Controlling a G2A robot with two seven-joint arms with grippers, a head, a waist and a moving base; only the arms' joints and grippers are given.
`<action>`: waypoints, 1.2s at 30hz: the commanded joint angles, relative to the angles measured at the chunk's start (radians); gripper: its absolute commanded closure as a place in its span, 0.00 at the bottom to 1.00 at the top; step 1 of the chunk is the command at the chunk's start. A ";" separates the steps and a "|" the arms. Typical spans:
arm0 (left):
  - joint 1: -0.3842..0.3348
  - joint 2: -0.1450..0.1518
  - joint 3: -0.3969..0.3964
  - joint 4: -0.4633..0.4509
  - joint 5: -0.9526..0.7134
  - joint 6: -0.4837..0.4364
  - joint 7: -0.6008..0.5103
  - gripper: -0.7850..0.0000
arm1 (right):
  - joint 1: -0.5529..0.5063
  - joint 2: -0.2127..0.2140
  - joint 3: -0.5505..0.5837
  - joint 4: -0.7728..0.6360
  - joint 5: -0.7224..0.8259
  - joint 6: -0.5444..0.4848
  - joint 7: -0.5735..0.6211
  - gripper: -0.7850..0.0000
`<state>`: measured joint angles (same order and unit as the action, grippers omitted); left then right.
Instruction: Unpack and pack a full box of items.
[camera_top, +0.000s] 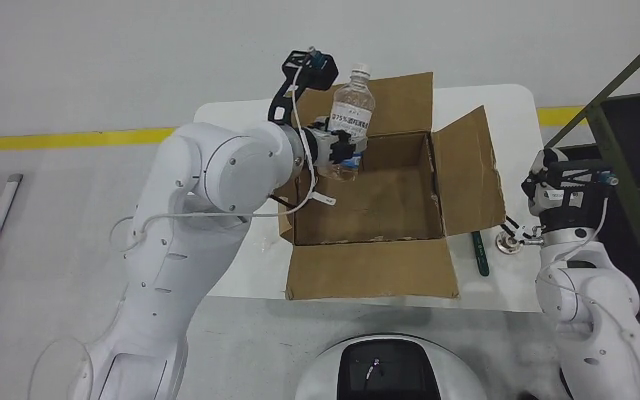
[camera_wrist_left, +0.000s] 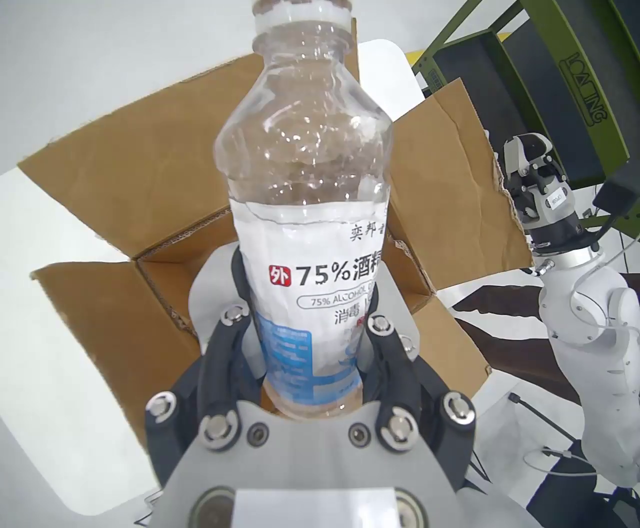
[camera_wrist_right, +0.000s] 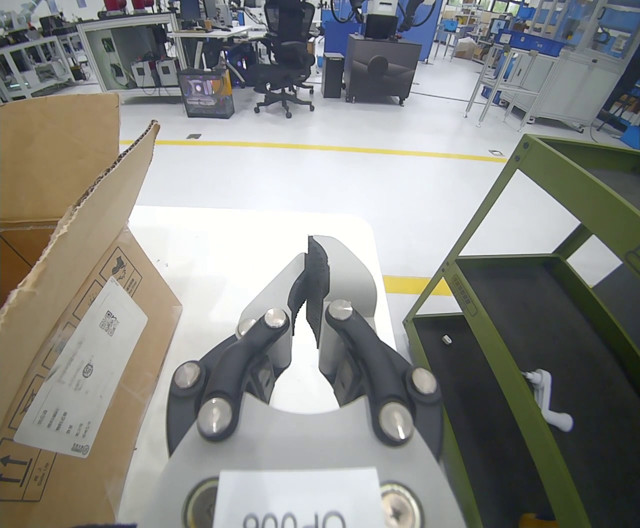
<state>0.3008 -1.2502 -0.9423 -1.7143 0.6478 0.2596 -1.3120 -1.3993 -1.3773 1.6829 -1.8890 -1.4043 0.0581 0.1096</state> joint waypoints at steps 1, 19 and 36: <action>0.000 0.000 -0.001 0.000 0.001 -0.001 0.000 1.00 | 0.000 0.000 0.000 0.000 0.000 0.000 0.000 1.00; 0.040 -0.009 0.085 -0.014 0.071 0.054 0.007 1.00 | 0.000 0.000 0.000 0.000 0.000 0.000 0.000 1.00; 0.078 -0.037 0.176 0.044 0.058 0.193 -0.028 1.00 | 0.000 0.000 0.000 0.000 0.000 0.000 0.000 1.00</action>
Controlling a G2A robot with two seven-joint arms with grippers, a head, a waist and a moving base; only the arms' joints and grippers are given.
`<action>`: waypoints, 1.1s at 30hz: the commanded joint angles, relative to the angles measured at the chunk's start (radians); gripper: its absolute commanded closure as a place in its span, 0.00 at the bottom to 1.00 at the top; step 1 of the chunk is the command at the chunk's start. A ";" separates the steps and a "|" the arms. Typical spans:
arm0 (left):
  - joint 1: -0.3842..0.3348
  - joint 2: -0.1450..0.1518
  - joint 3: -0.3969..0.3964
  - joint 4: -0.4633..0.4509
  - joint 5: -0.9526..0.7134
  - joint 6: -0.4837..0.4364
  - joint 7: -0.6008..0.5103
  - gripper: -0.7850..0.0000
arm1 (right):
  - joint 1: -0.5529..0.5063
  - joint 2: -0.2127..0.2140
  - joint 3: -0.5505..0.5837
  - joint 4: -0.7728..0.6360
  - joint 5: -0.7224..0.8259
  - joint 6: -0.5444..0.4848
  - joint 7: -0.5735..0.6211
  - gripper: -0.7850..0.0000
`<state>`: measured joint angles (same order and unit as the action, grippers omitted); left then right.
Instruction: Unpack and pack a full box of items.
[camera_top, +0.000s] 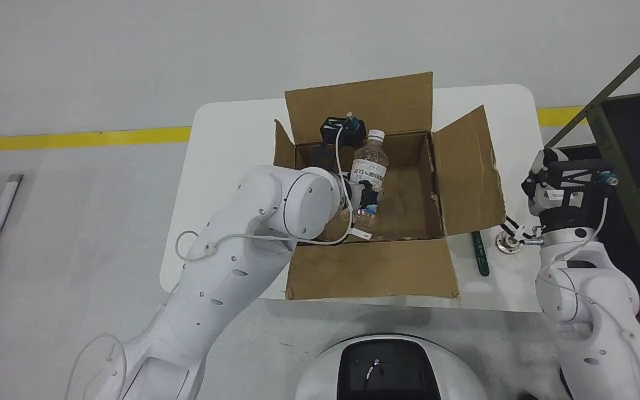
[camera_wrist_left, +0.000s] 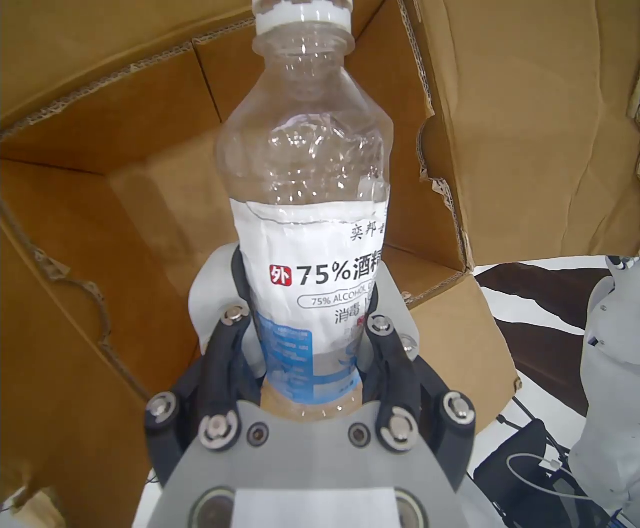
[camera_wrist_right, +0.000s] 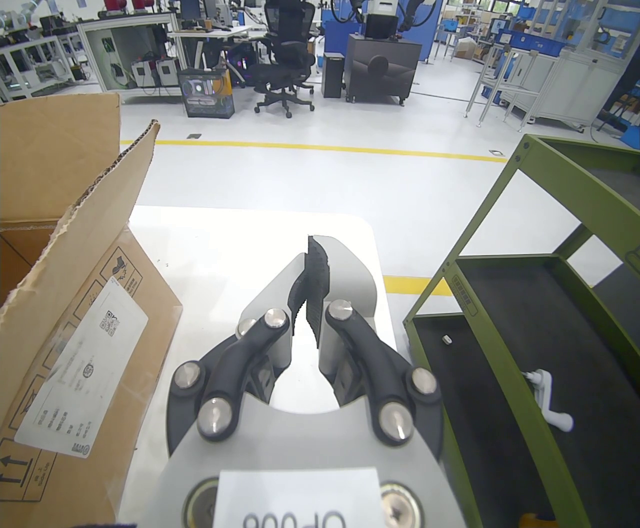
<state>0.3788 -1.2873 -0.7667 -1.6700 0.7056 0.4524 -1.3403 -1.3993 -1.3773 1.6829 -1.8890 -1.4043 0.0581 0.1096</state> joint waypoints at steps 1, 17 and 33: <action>0.000 0.000 0.000 0.000 0.000 0.000 0.000 1.00 | 0.000 0.000 0.000 0.000 0.000 0.000 0.000 1.00; 0.041 -0.013 0.034 0.024 -0.005 -0.001 0.053 1.00 | 0.000 0.000 0.000 0.000 0.000 0.000 0.000 1.00; -0.028 -0.045 0.101 0.327 0.042 0.131 0.103 1.00 | 0.000 0.000 0.000 0.000 0.000 0.000 0.000 1.00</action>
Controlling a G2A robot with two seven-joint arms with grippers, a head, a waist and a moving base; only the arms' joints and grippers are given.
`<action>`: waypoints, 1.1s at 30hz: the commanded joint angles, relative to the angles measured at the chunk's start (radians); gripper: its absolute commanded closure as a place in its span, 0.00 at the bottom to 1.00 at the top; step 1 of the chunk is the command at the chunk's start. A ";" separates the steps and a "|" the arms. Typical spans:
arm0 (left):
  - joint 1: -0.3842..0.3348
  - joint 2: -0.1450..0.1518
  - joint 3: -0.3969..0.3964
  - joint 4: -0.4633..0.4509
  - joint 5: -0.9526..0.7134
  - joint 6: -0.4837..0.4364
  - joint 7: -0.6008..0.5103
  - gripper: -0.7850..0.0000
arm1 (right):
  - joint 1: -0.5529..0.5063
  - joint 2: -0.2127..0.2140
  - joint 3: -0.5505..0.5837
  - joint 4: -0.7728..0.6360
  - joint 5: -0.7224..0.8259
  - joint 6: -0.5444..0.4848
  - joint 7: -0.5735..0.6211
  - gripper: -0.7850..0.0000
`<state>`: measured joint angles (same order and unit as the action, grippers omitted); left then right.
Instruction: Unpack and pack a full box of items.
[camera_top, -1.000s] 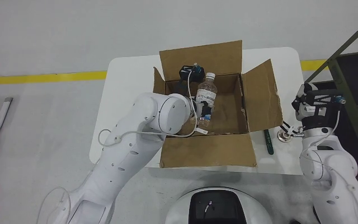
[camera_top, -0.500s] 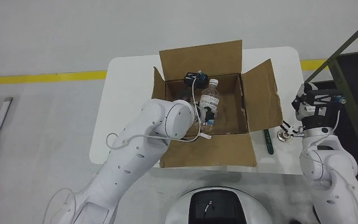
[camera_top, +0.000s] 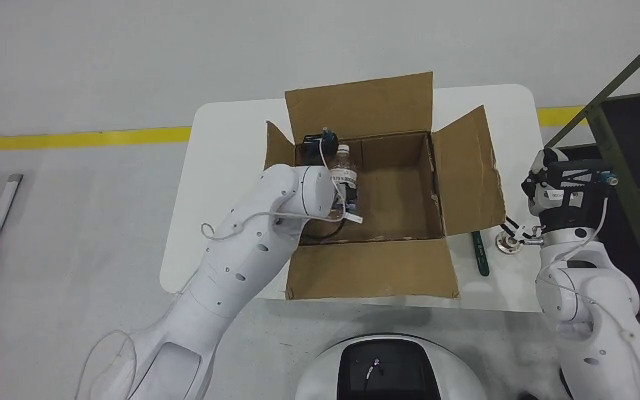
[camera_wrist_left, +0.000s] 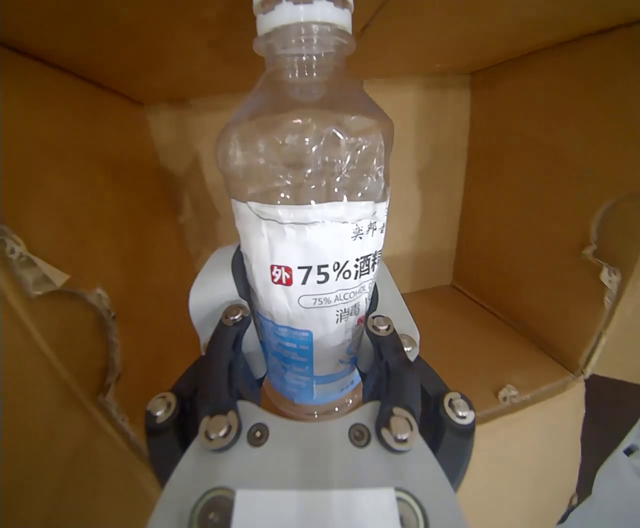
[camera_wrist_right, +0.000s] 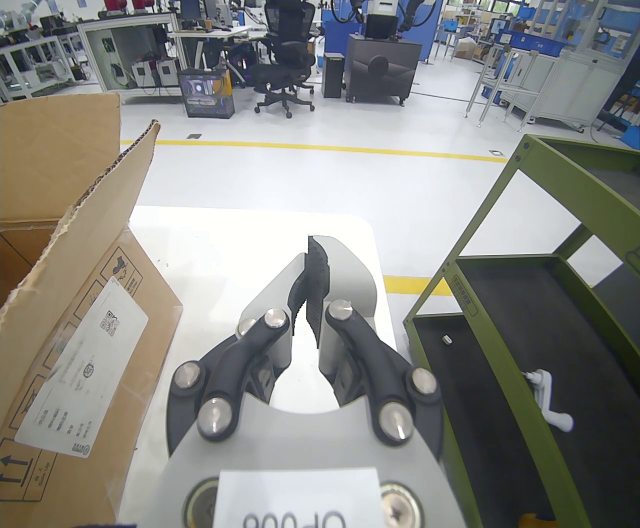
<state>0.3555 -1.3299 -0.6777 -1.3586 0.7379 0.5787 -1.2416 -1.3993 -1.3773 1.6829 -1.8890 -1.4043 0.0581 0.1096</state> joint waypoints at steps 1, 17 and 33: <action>-0.008 -0.005 0.022 0.027 0.013 0.008 0.008 1.00 | 0.000 0.000 0.000 0.000 0.000 0.000 0.000 1.00; -0.083 -0.046 0.156 0.169 -0.077 0.024 0.024 1.00 | 0.000 0.000 0.000 0.000 0.000 0.000 0.000 1.00; -0.205 -0.059 0.322 0.274 -0.291 0.037 0.037 0.00 | 0.000 0.000 0.000 0.000 0.000 0.000 0.000 1.00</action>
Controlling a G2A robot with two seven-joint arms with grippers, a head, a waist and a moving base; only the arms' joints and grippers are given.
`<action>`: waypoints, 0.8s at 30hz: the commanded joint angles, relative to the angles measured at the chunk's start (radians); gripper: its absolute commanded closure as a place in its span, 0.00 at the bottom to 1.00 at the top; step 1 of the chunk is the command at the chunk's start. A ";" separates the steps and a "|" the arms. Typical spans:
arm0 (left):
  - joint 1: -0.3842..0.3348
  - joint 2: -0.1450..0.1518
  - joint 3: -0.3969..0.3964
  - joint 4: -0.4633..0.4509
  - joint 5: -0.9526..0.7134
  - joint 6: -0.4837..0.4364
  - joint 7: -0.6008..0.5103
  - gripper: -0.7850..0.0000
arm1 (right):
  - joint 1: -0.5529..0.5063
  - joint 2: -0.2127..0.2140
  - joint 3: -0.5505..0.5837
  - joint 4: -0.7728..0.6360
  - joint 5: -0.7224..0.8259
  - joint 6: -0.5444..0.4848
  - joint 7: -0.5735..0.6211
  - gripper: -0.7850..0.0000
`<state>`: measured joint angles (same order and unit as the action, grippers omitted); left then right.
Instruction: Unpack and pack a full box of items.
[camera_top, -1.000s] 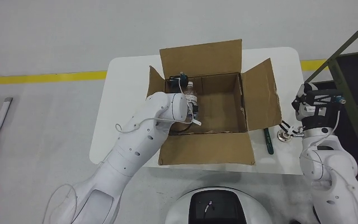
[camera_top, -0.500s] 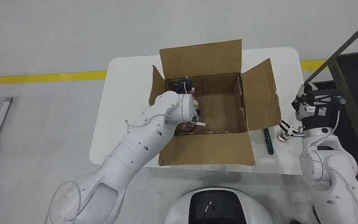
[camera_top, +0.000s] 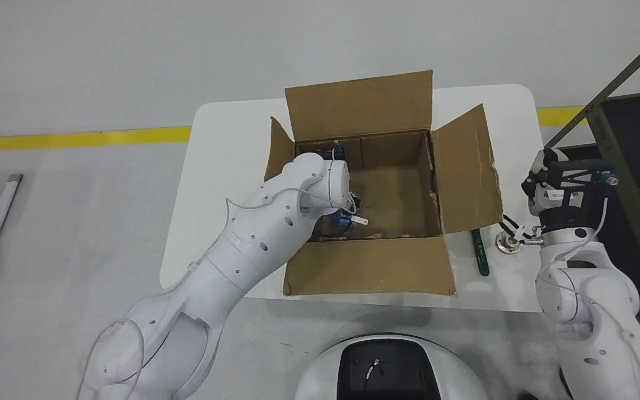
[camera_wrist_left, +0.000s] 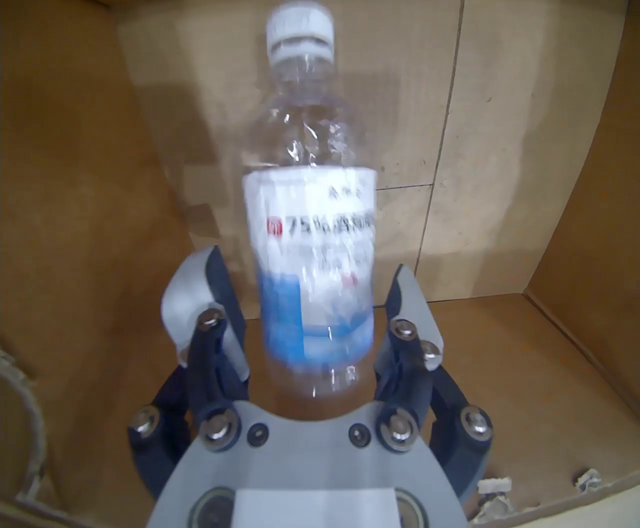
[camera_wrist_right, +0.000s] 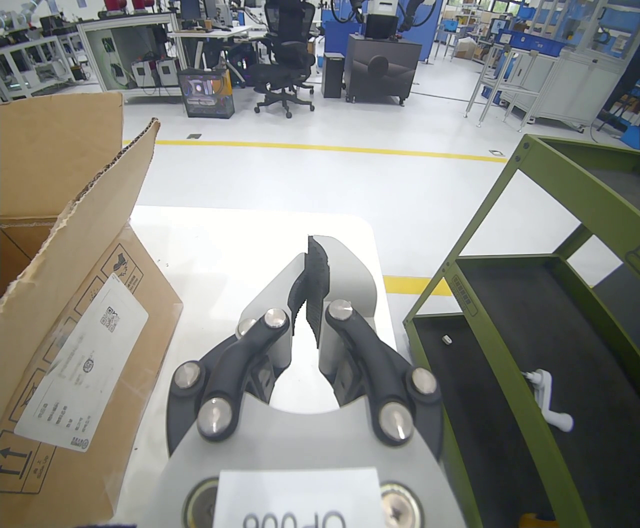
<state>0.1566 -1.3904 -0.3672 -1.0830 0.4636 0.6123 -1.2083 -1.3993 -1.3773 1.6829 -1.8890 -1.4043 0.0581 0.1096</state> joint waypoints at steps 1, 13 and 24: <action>-0.014 0.003 0.021 -0.004 -0.034 0.008 0.008 0.00 | 0.000 0.000 0.000 0.000 0.000 0.000 0.000 1.00; -0.084 0.090 0.065 -0.202 -0.149 0.122 0.122 0.00 | -0.008 0.024 0.085 -0.071 -0.014 -0.171 0.249 1.00; -0.129 0.249 0.056 -0.425 -0.252 0.219 0.219 0.00 | -0.017 0.051 0.143 -0.162 -0.028 -0.382 0.524 1.00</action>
<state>0.0287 -1.1565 -0.3127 -1.4881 0.2237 0.8203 -1.0001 -1.4163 -1.3258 1.8265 -2.0516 -1.4353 -0.3258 0.6364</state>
